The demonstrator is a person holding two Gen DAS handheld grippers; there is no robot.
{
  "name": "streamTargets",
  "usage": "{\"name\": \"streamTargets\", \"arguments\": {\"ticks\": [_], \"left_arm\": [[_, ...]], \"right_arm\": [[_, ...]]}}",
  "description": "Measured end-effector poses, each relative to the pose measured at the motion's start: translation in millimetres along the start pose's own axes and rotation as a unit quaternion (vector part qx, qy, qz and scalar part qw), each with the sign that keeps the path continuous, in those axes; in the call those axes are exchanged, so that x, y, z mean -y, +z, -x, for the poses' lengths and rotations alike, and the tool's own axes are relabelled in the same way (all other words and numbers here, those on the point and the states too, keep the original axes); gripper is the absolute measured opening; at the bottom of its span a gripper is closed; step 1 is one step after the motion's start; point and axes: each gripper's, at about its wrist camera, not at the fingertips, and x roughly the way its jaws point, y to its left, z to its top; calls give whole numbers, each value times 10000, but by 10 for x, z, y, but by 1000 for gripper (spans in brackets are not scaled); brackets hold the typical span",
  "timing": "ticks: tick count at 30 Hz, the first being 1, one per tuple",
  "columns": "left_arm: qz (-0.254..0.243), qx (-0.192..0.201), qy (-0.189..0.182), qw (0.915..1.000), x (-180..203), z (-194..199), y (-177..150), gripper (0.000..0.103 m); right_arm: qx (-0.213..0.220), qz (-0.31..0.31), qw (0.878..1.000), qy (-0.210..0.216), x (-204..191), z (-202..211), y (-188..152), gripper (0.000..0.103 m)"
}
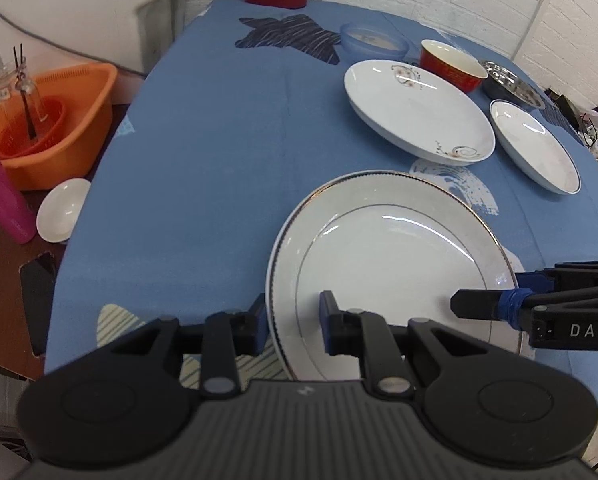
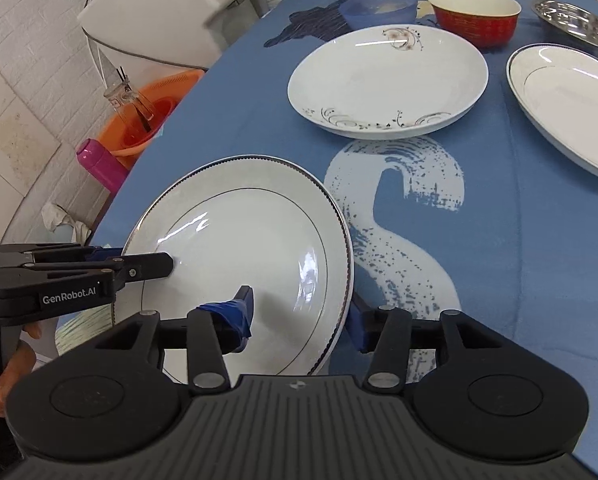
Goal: Organize plates and bowls
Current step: 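Lift the gold-rimmed plate with both grippers and carry it over the floral plate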
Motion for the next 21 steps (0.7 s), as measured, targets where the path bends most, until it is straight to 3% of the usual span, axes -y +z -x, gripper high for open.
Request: {"name": "streamTargets", "arguments": {"ticks": [6,7,8,10,14,21], "left_arm": [[-24,92,-132,9999,-46,-42,-5,23],[-50,148,-155,9998,-60,-23,-1,30],[-74,270,-88,9996,-81,18,2,45],[-127,552,64,9984,-133,139,27,54],[-118,901,194,9957,-250,344,198,55],[273,969,-147,9948,-330,276,711,59]], "right_arm": [[-50,215,9998,15,-23,24,-6,36],[-59,173,9998,73,6,36,4,34],[21,70,9999,91,58,79,14,34],[291,-37,9995,-127,172,210,76,34],[663,-267,9968,-362,473,520,293,35],[1430,-264,9859,-827,665,995,705,37]]}}
